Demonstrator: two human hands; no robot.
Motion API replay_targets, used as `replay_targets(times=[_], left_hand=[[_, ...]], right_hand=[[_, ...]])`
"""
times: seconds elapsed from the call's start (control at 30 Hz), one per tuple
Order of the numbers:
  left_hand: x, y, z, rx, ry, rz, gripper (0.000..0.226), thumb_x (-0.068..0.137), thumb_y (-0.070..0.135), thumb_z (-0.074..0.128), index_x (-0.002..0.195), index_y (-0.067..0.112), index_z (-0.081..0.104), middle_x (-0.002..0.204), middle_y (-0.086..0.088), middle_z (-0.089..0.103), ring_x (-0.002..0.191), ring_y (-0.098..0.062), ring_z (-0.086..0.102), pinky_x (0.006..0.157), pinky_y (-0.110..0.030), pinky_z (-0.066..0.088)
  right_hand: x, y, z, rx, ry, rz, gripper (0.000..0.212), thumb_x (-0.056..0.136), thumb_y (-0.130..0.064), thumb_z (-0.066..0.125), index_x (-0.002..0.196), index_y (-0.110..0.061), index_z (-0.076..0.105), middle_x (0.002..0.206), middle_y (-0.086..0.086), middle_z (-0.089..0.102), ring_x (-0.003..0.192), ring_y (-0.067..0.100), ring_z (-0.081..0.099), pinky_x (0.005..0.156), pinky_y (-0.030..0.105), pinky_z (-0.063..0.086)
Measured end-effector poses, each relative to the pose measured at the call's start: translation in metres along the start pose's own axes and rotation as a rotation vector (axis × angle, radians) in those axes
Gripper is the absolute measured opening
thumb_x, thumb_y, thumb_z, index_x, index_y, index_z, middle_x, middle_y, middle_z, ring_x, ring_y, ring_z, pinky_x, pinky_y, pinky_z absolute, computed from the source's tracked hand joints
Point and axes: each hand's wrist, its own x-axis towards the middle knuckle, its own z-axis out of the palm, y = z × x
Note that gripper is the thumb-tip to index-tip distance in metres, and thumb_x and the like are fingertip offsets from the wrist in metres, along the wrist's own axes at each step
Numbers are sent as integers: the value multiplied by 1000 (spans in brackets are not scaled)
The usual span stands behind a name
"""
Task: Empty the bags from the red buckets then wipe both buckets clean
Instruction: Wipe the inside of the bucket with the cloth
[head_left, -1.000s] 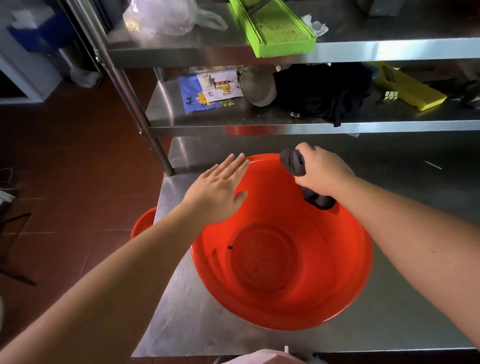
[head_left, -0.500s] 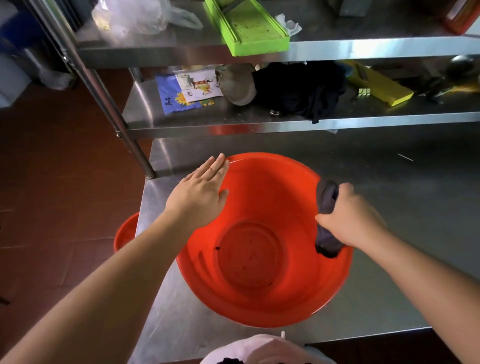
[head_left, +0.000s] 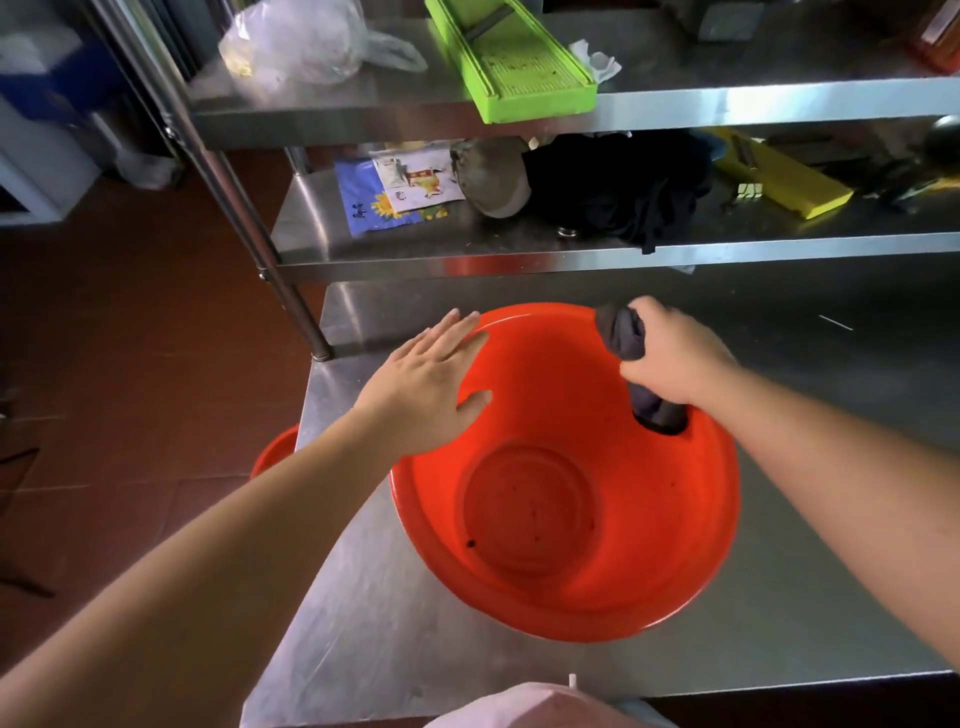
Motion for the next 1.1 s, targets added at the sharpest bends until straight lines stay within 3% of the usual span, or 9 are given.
replay_targets(times=[0.07,0.23,0.4,0.6,0.73,0.83,0.9,0.97,1.1], left_hand=[[-1,-1,4,49,-48,30,84,101,66,32,169,20,13,178,4,-3,163,-12,-7,133,-36,1],[-4,2,16,42,-12,-54,90,97,72,12,169,18,10,176,1,-3,161,-9,-8,133,-35,1],[-4,3,22,39,37,-82,88,99,72,14,168,18,14,176,2,2,160,-7,-5,132,-34,3],[1,-2,25,29,35,-88,91,95,71,20,168,16,18,176,2,7,160,-7,-1,131,-32,4],[-1,4,22,53,28,-78,89,98,69,25,169,16,16,176,2,4,162,-10,0,132,-33,3],[-10,16,21,46,59,-142,89,97,70,28,167,15,24,176,-2,17,163,-16,11,132,-39,14],[-12,25,16,60,121,-186,86,94,71,30,162,18,34,164,-5,41,153,-26,35,121,-47,34],[-5,24,9,72,159,-150,80,94,70,34,157,21,41,151,-4,50,141,-30,44,113,-48,40],[7,1,4,74,-6,-1,84,99,69,35,168,22,21,177,2,11,163,-16,3,132,-39,10]], right_hand=[[16,-12,3,-21,-13,-75,56,71,-30,72,118,-28,42,103,6,55,87,37,61,66,36,42],[24,-15,7,-71,0,-102,62,74,-33,75,124,-28,39,110,11,56,90,38,61,67,37,42],[-19,4,2,-38,2,46,57,73,-37,79,112,-20,40,112,14,58,95,39,62,69,40,48],[-104,16,16,150,123,378,66,68,-45,83,111,-15,43,112,17,62,97,41,64,69,35,39],[-113,15,21,199,153,407,59,70,-33,80,111,-14,43,109,16,60,93,39,62,68,35,40],[-91,19,15,201,161,369,56,71,-26,78,115,-14,46,110,16,61,95,39,63,68,34,39],[-71,22,9,161,155,297,55,72,-26,77,116,-15,47,112,15,61,95,39,63,68,34,40],[-48,20,4,110,131,203,53,71,-27,75,115,-16,47,111,14,61,93,38,62,67,35,43],[-3,2,3,56,48,-11,58,73,-29,78,121,-16,47,116,12,58,98,37,61,69,35,42]])
